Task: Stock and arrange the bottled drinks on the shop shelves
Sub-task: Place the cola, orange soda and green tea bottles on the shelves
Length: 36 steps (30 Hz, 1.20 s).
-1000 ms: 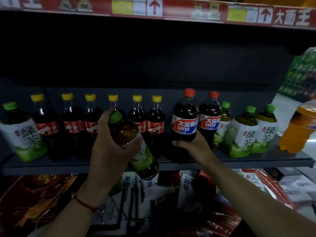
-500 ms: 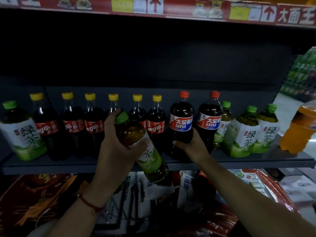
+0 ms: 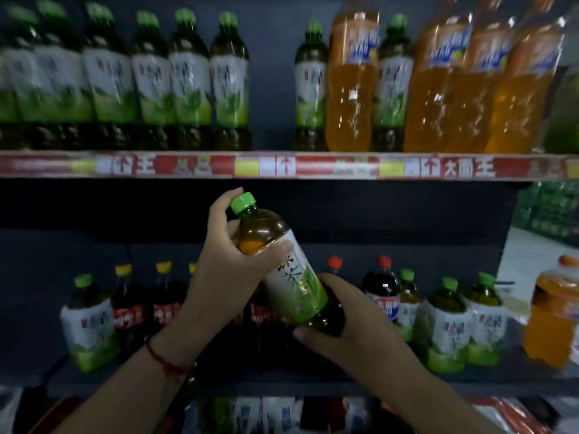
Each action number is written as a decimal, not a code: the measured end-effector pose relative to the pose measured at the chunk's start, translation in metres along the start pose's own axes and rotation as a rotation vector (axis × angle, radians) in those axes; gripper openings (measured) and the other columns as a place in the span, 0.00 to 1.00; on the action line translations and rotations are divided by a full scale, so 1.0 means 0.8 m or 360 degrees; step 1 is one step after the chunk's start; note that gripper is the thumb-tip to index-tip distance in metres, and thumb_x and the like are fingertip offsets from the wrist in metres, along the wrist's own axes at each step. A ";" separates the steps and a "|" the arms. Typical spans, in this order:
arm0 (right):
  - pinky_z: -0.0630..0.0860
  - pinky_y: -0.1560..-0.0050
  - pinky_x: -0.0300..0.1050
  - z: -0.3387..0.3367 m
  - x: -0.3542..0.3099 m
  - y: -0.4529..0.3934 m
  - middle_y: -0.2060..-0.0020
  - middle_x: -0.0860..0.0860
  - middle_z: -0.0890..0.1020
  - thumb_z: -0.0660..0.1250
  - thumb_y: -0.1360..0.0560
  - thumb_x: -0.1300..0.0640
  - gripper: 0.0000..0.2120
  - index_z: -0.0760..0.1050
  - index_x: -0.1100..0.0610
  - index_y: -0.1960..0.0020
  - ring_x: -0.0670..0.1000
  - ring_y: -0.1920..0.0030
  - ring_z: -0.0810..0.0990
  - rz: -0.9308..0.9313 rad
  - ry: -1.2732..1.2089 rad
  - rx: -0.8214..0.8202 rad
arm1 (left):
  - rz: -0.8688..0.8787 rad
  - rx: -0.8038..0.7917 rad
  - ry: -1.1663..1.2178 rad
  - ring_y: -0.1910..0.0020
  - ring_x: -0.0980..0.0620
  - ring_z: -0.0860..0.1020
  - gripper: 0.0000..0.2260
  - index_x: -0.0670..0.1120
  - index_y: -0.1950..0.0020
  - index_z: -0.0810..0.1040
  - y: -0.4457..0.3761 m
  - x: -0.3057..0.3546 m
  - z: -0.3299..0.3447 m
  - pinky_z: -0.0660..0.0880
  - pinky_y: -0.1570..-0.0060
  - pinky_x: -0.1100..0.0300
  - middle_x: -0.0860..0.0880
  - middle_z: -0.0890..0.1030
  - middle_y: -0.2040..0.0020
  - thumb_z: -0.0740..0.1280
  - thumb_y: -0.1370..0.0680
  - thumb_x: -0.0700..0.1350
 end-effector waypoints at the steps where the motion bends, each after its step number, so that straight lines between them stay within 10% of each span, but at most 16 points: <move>1: 0.73 0.51 0.31 -0.011 -0.013 -0.008 0.49 0.29 0.77 0.75 0.34 0.42 0.24 0.68 0.31 0.43 0.31 0.48 0.75 -0.0042 -0.0005 0.0029 | 0.0037 -0.0011 -0.0022 0.52 0.54 0.84 0.37 0.59 0.30 0.65 -0.012 0.018 -0.002 0.79 0.58 0.63 0.49 0.82 0.48 0.80 0.32 0.40; 13: 0.74 0.53 0.32 -0.105 -0.133 -0.161 0.49 0.36 0.79 0.79 0.36 0.45 0.32 0.69 0.42 0.36 0.36 0.51 0.77 -0.0293 -0.0202 0.0396 | 0.0933 -0.0199 -0.1492 0.33 0.53 0.72 0.48 0.56 0.22 0.54 -0.168 0.231 -0.026 0.72 0.35 0.50 0.52 0.68 0.27 0.74 0.35 0.66; 22: 0.77 0.45 0.45 -0.100 -0.135 -0.298 0.48 0.46 0.81 0.79 0.35 0.49 0.27 0.73 0.52 0.41 0.47 0.48 0.80 -0.0077 -0.0298 0.0308 | 0.1219 -0.0085 -0.2633 0.26 0.42 0.63 0.37 0.53 0.21 0.57 -0.287 0.202 -0.024 0.62 0.28 0.47 0.41 0.60 0.22 0.59 0.25 0.69; 36: 0.73 0.43 0.43 -0.131 -0.150 -0.287 0.41 0.48 0.77 0.70 0.26 0.44 0.22 0.70 0.49 0.35 0.47 0.44 0.77 -0.0193 0.0522 0.0173 | 0.1099 -0.0117 -0.2677 0.20 0.42 0.47 0.41 0.48 0.19 0.44 -0.324 0.140 -0.017 0.47 0.23 0.43 0.42 0.46 0.19 0.55 0.23 0.69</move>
Point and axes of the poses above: each hand's wrist, its own y-axis away from the middle knuckle, its own z-axis out of the palm, x = y × z, the point moved 1 cm from there along -y, towards the middle knuckle
